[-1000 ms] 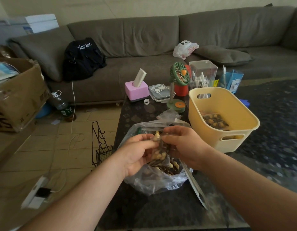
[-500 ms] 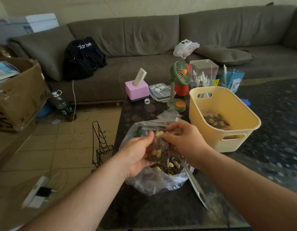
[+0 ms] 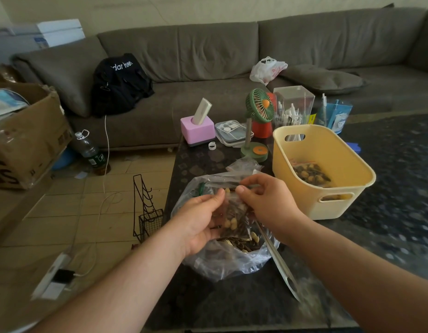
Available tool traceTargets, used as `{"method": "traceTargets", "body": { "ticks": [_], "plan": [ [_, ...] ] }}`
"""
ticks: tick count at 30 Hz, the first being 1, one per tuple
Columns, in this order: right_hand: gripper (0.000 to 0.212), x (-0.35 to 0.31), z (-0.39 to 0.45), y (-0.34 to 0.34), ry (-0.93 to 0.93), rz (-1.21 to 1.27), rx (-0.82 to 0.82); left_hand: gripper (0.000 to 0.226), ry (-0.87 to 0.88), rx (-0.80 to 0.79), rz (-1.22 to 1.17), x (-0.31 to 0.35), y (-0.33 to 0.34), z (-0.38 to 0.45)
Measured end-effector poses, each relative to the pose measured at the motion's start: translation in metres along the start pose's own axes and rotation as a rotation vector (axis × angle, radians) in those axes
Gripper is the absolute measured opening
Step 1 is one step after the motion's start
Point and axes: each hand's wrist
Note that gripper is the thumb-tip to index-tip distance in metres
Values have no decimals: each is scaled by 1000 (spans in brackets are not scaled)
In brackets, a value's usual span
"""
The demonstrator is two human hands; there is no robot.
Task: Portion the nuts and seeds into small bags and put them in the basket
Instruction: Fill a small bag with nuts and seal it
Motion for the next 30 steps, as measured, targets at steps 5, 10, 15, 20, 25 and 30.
{"method": "traceTargets", "body": {
  "ticks": [5,10,15,20,25,30],
  "plan": [
    [23,-6,-4,-3,169,252,-157,29,64,39,-39,2,1,0],
    [7,-7,-6,-4,64,292,-115,37,142,-79,-58,3,5,-3],
    [10,-7,-2,-4,-38,318,-75,49,194,-192,57,-8,5,2],
    [14,-9,-6,-8,32,389,-222,47,224,-208,19,-5,9,2],
    [17,-10,-8,-7,4,329,-143,47,195,-191,8,-4,10,2],
    [18,-13,-8,-8,43,448,-197,21,200,-126,73,-3,12,2]
  ]
}}
Point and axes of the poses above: each hand's wrist, its own z-axis towards the middle knuckle, its own y-axis out of the palm, x = y × z, and after that the axes turned 11 degrees about -x, right-handed
